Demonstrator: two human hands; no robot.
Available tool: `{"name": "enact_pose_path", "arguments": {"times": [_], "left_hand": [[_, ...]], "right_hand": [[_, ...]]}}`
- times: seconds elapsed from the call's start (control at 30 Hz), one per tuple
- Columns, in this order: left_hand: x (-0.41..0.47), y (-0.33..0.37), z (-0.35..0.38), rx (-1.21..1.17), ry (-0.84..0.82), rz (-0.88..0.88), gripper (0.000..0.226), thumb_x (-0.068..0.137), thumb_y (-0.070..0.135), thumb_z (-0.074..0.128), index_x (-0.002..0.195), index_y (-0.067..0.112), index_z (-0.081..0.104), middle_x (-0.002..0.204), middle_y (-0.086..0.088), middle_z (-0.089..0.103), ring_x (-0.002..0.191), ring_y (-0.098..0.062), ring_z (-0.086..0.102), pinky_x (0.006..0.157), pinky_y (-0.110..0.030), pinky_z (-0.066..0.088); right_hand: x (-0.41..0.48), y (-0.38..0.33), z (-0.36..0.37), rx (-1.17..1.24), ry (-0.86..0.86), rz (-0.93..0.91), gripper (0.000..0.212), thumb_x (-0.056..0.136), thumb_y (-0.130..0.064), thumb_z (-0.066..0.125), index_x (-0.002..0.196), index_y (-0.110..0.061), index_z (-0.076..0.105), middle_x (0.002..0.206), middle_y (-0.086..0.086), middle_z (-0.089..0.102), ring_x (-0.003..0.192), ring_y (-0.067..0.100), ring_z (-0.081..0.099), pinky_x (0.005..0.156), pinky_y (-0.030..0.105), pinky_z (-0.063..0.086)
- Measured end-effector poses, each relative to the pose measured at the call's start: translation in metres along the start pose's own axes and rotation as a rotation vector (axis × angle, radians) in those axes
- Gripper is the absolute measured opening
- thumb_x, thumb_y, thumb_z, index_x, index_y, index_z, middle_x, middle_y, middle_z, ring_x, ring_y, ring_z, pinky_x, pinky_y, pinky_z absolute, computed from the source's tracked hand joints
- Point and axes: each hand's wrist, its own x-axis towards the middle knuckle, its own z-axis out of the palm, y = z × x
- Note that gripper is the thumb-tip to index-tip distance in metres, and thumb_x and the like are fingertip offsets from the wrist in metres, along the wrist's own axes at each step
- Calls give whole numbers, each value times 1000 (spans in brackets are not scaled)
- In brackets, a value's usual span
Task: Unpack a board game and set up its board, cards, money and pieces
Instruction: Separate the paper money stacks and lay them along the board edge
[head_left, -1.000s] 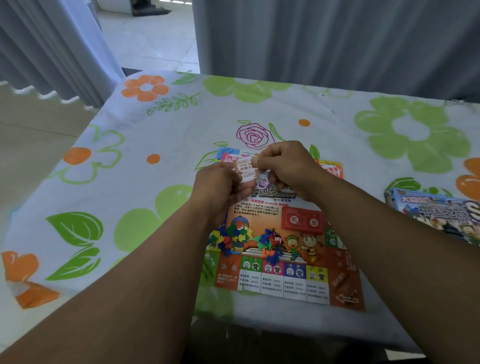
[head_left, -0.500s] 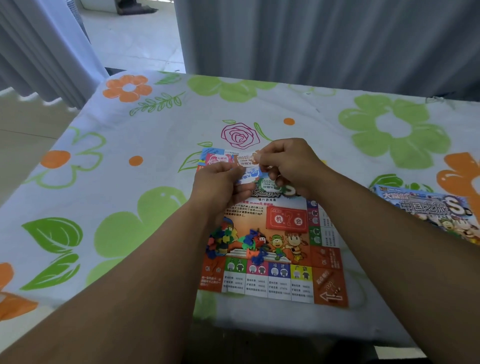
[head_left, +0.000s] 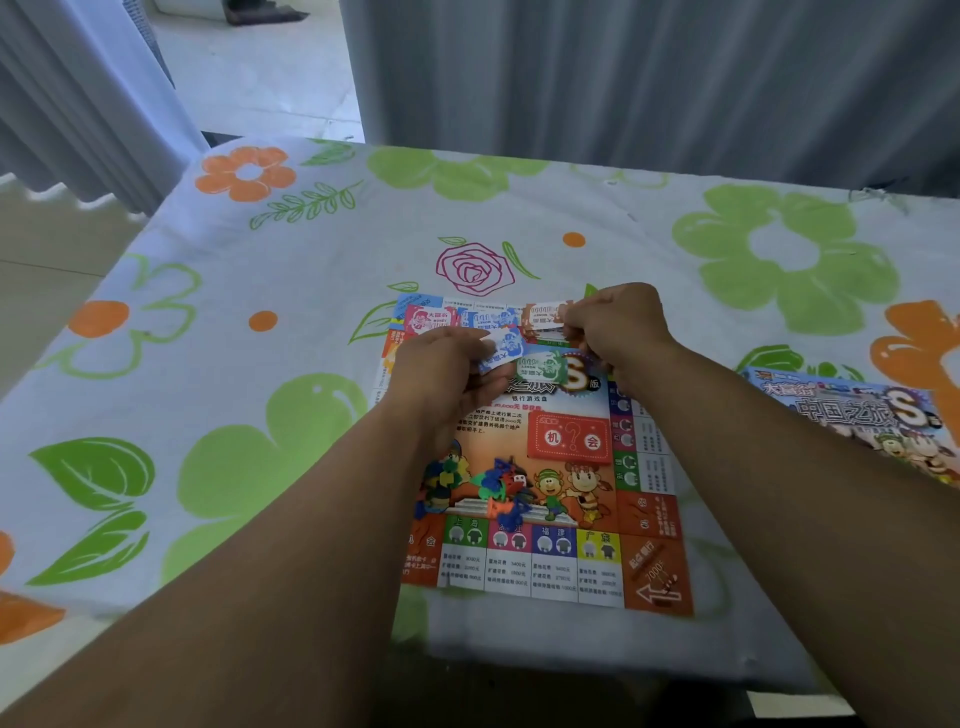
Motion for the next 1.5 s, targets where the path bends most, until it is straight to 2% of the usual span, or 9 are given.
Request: {"name": "enact_pose_path", "arguments": {"times": [0.07, 0.17, 0.27, 0.37, 0.47, 0.83, 1.07, 1.33, 1.5], "left_hand": [[0, 0, -1, -4, 4, -4, 17, 92, -6, 56, 102, 5, 65, 96, -15, 64, 77, -26, 75, 71, -32, 61], [-1, -1, -2, 2, -11, 2, 21, 91, -9, 57, 106, 4, 65, 99, -17, 65, 75, -24, 75, 67, -29, 61], [-2, -1, -1, 14, -8, 22, 21, 91, -7, 61, 106, 7, 63, 97, -16, 68, 72, -22, 75, 64, -28, 61], [-2, 0, 0, 11, 21, 43, 24, 88, -6, 65, 108, 7, 64, 100, -18, 70, 76, -26, 75, 66, -29, 61], [-2, 1, -1, -5, 45, 65, 28, 86, -6, 68, 111, 6, 64, 94, -16, 72, 74, -26, 72, 64, -29, 61], [-4, 6, -5, -21, 108, 43, 18, 95, -1, 57, 109, 6, 66, 99, -18, 71, 80, -28, 74, 65, -30, 61], [-3, 6, -19, 11, 216, 28, 19, 95, -6, 52, 109, 4, 62, 89, -18, 66, 69, -24, 71, 66, -32, 62], [0, 8, -35, 79, 222, 0, 23, 91, -9, 57, 103, 10, 64, 93, -16, 67, 73, -27, 68, 80, -45, 61], [1, 7, -36, 79, 190, 11, 23, 89, -7, 62, 103, 11, 64, 96, -18, 69, 73, -27, 70, 73, -39, 63]], "right_hand": [[3, 2, 2, -61, 36, -16, 20, 84, -22, 78, 81, -5, 69, 82, 11, 73, 71, 26, 72, 73, 45, 62], [2, 1, 3, -167, 87, -75, 25, 81, -24, 78, 82, -3, 64, 87, 15, 72, 82, 33, 71, 81, 50, 59], [-7, -6, 2, -31, -32, -136, 24, 85, -27, 76, 85, -6, 65, 82, 7, 69, 69, 22, 65, 64, 34, 55], [-21, -13, 3, 17, -289, -134, 34, 89, -38, 73, 81, -5, 67, 72, 4, 64, 49, 16, 46, 43, 24, 35], [-28, -13, 4, -16, -383, -175, 39, 88, -37, 75, 87, 1, 68, 71, 6, 65, 48, 15, 51, 42, 24, 36], [-30, -12, 5, -44, -428, -199, 14, 89, -13, 75, 93, -1, 70, 50, -5, 62, 42, 8, 54, 39, 22, 40], [-21, -12, 15, 31, -262, -150, 8, 93, -7, 68, 94, 1, 68, 72, 16, 67, 49, 15, 58, 45, 27, 46], [-6, -10, 38, -85, -103, -177, 10, 90, -12, 72, 88, -2, 71, 76, 15, 69, 53, 18, 59, 45, 26, 41], [5, -5, 45, -133, -3, -201, 15, 85, -21, 78, 84, -9, 69, 88, 9, 70, 83, 26, 67, 76, 43, 57]]}}
